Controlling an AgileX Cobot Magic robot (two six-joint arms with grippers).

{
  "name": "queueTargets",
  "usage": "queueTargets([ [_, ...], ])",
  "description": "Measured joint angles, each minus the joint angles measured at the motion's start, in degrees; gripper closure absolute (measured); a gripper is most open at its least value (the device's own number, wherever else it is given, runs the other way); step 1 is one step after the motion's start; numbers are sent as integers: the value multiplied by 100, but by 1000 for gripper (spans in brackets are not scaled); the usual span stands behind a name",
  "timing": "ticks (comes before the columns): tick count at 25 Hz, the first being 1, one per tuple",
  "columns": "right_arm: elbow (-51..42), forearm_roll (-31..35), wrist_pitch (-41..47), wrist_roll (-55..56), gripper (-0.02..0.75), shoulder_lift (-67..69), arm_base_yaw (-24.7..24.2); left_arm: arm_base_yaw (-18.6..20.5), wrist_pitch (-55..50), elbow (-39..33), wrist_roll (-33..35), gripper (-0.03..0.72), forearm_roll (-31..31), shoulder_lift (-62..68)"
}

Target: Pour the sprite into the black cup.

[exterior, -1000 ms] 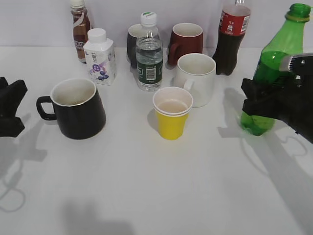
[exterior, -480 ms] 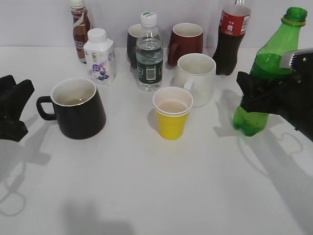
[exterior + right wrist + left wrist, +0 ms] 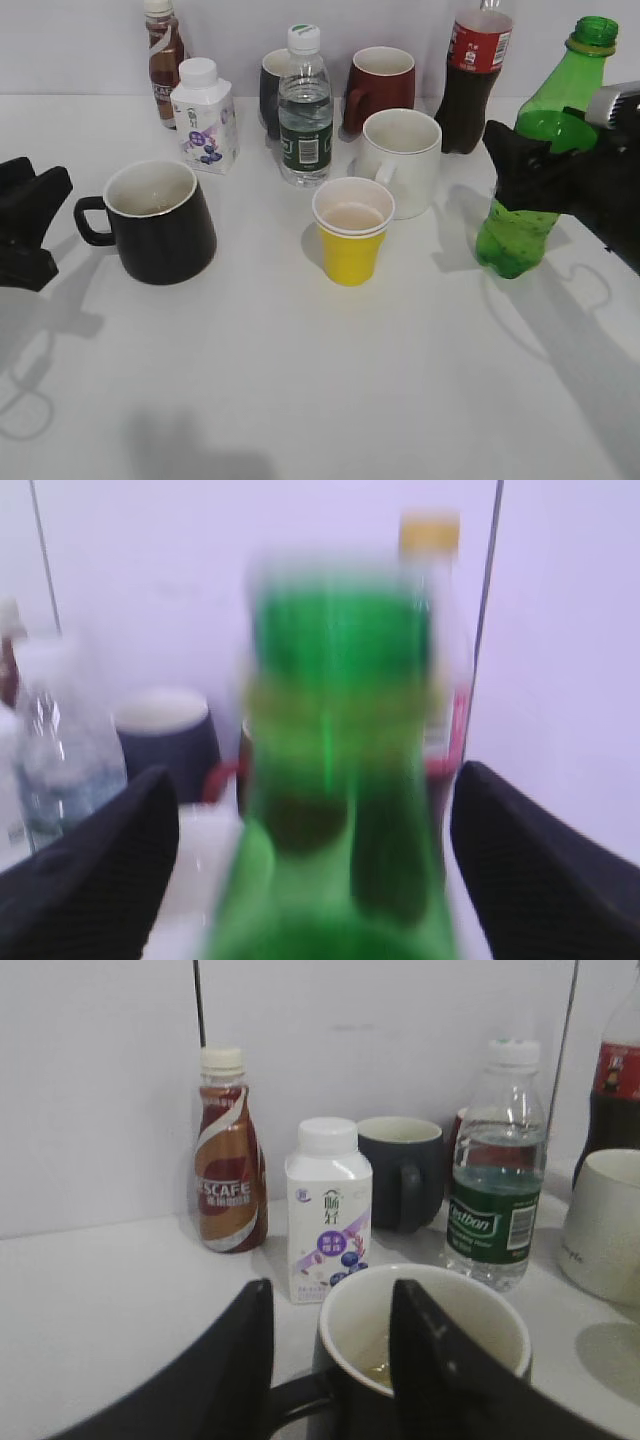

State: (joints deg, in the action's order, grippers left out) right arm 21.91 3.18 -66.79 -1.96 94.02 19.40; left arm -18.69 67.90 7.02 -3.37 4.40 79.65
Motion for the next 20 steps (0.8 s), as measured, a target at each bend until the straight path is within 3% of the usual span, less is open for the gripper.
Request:
queueTargets([
  [5,6,-143,-23,0,96,-289,0,0,-1436,411,0,380,-160,-741],
  [10,439,-234,943,-80,97,-1122,0,0,-4402,1689,0,380,-277,-1811],
  [15,1343,-516,3116,-97,96,-2448,0,0,-6790,3079,0,380,-306,-2525],
  [20,2080,-721,5928,-97,96,-3930,0,0,-7335,3709,0,379,-340,-2960],
])
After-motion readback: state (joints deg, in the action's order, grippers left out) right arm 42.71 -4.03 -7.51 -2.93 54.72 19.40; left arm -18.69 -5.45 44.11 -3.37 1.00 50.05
